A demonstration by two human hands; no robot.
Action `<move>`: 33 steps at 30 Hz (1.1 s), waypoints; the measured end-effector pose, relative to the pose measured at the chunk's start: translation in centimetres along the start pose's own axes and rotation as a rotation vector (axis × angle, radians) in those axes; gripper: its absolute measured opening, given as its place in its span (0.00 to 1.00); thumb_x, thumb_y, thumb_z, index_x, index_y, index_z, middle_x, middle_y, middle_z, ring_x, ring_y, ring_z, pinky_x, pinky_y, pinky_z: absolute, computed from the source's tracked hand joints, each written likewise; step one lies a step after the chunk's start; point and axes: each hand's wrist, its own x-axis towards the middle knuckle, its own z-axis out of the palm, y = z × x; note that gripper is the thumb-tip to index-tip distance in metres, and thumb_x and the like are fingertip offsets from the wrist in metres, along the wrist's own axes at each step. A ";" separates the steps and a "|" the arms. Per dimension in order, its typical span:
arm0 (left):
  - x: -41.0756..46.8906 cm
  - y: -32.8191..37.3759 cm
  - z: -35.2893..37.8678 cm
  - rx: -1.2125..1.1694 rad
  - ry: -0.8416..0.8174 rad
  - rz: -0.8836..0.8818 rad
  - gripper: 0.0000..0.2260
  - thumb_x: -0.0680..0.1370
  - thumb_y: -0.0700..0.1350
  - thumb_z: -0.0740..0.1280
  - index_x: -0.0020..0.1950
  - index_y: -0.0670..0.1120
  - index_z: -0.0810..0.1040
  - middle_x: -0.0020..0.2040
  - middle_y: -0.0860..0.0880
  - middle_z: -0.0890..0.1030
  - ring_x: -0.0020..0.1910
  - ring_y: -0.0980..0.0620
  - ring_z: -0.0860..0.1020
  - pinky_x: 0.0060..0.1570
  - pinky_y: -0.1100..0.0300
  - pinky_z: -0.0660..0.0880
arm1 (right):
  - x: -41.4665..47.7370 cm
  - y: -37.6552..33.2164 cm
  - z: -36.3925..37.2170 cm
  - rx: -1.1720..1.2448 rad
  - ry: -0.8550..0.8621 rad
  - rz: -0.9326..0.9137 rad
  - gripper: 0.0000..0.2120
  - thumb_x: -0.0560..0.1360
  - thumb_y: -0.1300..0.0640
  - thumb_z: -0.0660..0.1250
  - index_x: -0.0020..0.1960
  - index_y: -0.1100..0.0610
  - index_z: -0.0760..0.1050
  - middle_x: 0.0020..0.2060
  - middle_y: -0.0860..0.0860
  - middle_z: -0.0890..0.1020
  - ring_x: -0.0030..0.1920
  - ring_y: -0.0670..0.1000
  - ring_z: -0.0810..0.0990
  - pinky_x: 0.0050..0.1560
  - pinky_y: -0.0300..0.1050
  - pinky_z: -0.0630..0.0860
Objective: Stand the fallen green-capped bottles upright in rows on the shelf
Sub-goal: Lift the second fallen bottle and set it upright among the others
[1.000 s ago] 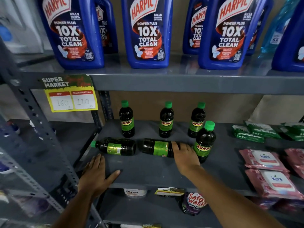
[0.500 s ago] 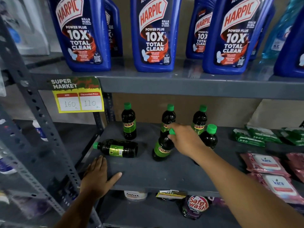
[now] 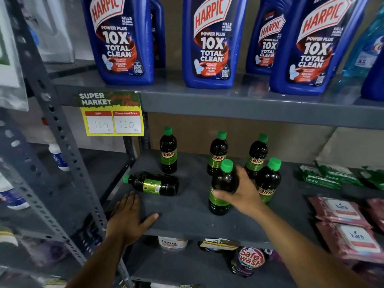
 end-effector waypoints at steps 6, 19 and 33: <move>0.1 0.2 0.0 0.027 -0.024 -0.016 0.53 0.64 0.78 0.37 0.76 0.41 0.47 0.78 0.43 0.50 0.76 0.47 0.47 0.75 0.49 0.48 | -0.4 4.2 2.7 -0.140 0.034 0.117 0.36 0.58 0.49 0.82 0.59 0.49 0.66 0.56 0.49 0.78 0.57 0.48 0.76 0.57 0.45 0.72; 0.3 0.3 -0.3 0.009 -0.067 -0.023 0.54 0.63 0.79 0.38 0.76 0.41 0.44 0.78 0.44 0.46 0.76 0.48 0.43 0.74 0.50 0.45 | 1.4 6.7 3.8 -0.100 -0.017 0.133 0.39 0.64 0.50 0.79 0.69 0.53 0.64 0.61 0.49 0.78 0.62 0.50 0.76 0.64 0.52 0.74; 0.2 0.1 -0.5 -0.065 -0.065 0.007 0.58 0.60 0.81 0.38 0.76 0.39 0.47 0.78 0.40 0.49 0.76 0.45 0.45 0.74 0.48 0.45 | 1.5 -2.2 14.3 -0.499 -0.070 -0.496 0.34 0.72 0.46 0.70 0.73 0.55 0.63 0.68 0.53 0.68 0.67 0.54 0.68 0.67 0.50 0.69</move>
